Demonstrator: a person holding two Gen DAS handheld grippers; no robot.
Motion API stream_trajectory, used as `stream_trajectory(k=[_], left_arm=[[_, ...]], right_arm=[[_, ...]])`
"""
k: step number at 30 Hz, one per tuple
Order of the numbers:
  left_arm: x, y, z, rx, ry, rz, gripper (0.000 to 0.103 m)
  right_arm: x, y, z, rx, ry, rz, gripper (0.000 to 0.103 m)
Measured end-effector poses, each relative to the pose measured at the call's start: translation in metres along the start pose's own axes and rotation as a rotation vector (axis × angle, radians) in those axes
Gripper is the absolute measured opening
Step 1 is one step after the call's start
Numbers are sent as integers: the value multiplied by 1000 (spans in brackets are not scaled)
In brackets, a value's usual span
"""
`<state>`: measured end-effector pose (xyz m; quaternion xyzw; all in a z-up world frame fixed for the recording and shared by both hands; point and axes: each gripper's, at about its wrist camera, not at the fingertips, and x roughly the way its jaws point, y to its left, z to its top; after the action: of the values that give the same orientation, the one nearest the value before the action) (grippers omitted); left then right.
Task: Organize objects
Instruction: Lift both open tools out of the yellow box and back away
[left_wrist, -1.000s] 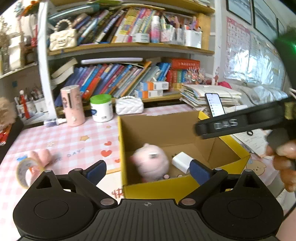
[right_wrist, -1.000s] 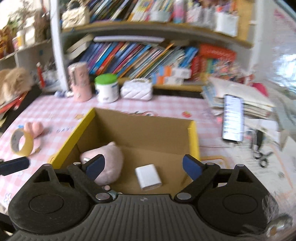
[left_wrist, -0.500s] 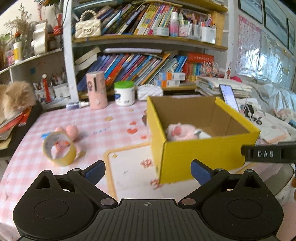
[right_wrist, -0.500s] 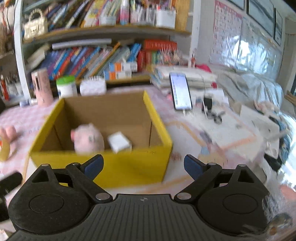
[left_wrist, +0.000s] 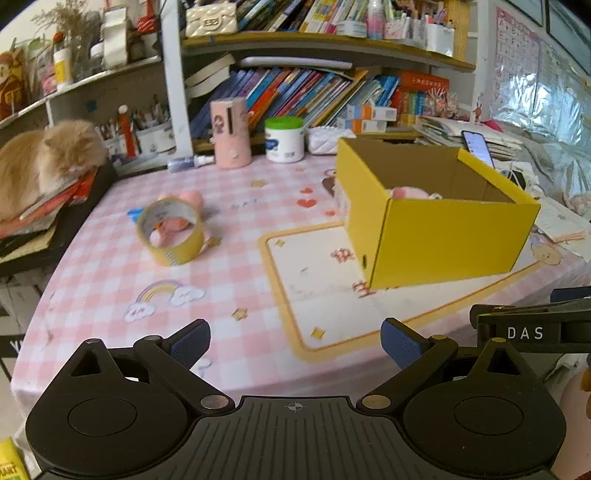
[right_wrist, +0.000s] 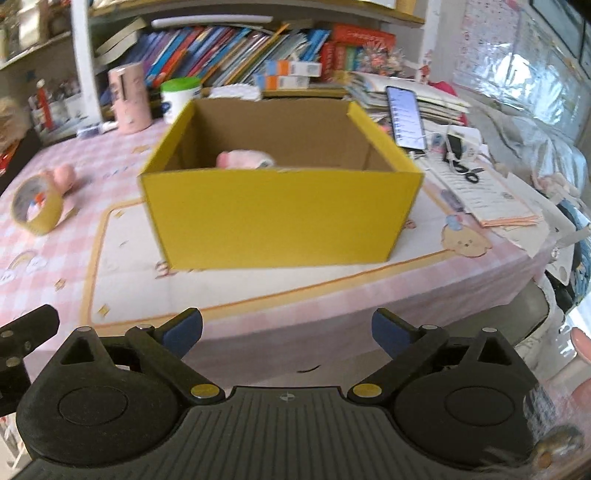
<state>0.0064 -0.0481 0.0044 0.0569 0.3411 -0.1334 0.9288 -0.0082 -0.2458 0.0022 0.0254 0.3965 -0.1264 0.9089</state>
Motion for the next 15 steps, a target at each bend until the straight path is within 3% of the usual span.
stream_trajectory(k=[15], left_arm=[[-19, 43, -26, -43, 46, 41, 100]], right_arm=[[-12, 52, -22, -51, 45, 58, 100]])
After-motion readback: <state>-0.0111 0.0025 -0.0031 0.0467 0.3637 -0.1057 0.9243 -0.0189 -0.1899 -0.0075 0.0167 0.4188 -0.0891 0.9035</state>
